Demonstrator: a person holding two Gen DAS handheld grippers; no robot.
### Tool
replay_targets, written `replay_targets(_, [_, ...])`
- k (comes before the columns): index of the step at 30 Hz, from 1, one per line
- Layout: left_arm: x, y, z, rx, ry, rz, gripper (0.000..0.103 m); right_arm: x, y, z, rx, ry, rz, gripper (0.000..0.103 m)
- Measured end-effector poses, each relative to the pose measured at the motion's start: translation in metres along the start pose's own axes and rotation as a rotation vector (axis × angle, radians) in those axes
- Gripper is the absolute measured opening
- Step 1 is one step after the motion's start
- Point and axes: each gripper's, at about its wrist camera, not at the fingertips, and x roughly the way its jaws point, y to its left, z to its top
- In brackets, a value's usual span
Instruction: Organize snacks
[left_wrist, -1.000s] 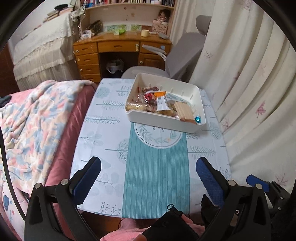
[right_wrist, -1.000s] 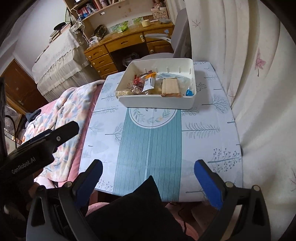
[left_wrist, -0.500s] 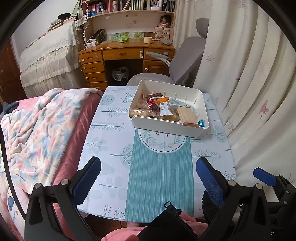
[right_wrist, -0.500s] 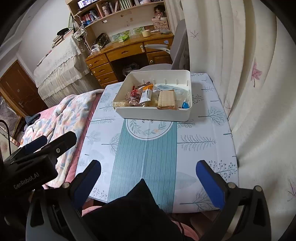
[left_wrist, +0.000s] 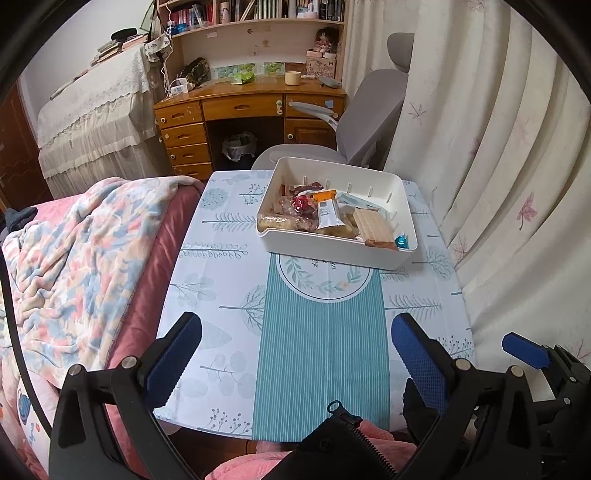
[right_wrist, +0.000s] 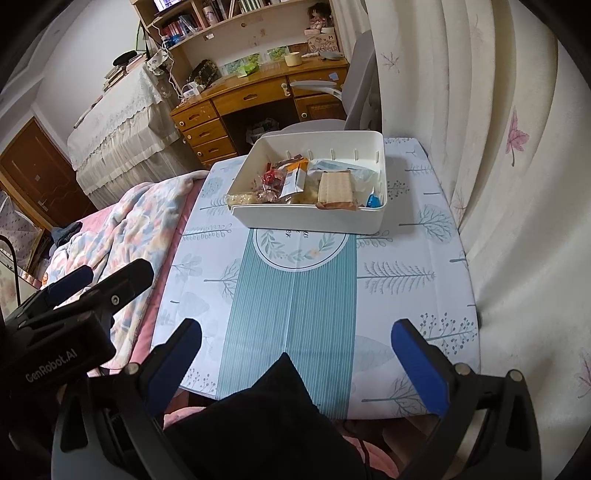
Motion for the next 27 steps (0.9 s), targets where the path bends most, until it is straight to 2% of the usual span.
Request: replay_targets(27, [0.0056,0.0017,0.0021,0.027,0.008,-0.020,0.102,0.0038,0.0000,-0.0018,0.019,0.017,-0.011,0.103])
